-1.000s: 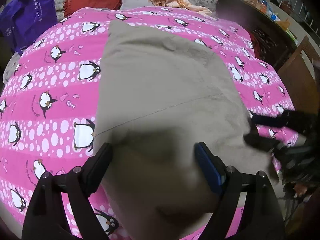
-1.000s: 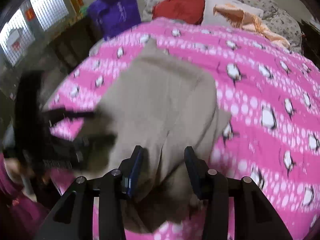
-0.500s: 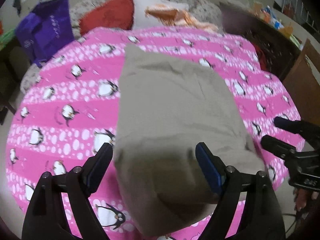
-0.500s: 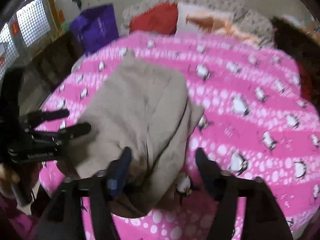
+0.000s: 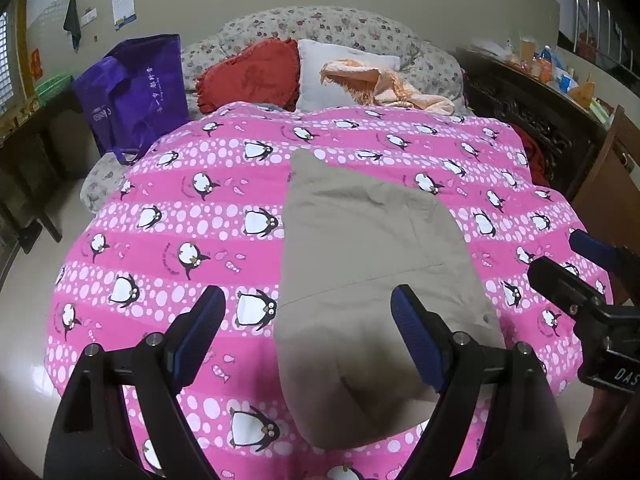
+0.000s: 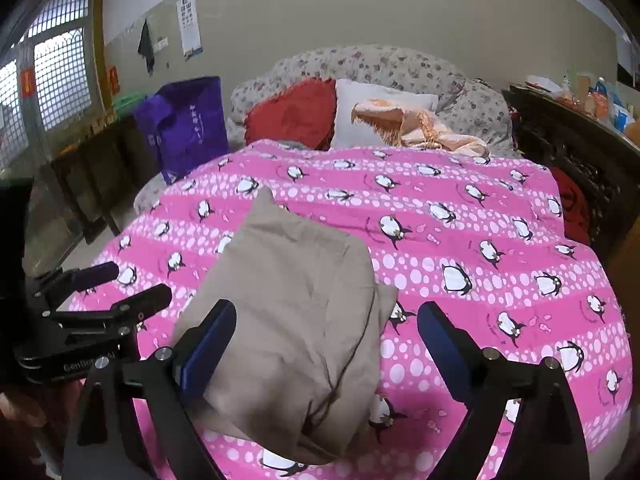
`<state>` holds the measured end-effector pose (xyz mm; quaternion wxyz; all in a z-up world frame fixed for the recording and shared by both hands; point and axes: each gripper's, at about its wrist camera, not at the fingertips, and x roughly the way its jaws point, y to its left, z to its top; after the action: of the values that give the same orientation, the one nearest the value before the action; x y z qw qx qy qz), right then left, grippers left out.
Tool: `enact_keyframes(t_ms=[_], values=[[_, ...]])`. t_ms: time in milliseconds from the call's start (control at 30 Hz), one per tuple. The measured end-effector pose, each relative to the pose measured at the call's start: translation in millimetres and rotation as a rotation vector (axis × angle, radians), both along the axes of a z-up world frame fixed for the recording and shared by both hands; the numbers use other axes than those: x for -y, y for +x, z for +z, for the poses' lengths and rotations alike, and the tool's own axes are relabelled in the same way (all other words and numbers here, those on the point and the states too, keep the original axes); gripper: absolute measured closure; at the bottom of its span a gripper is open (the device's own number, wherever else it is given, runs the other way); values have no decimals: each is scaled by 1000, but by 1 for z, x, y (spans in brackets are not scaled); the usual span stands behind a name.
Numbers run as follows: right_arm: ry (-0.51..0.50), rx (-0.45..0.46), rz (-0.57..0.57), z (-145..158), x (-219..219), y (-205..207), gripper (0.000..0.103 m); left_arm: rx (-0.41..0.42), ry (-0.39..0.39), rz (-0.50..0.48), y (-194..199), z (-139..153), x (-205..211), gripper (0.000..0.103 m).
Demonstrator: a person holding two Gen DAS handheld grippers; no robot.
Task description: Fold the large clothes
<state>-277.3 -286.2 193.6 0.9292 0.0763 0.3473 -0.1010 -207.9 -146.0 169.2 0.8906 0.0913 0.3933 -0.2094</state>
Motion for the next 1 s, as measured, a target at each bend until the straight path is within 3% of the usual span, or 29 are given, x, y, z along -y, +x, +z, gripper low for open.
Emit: enact_keyframes(t_ms=[200,533,1000], values=[[14,21,2,4,-5,-4,3,16,-19,19,-4,5,-7,18],[-79,-27,-16,-4,-16,-2,2,25,-9,27,-5,6,-8,18],[-28,-56,-44,-11,-11,6,2,-14,-3,36,3,-3,-6,18]])
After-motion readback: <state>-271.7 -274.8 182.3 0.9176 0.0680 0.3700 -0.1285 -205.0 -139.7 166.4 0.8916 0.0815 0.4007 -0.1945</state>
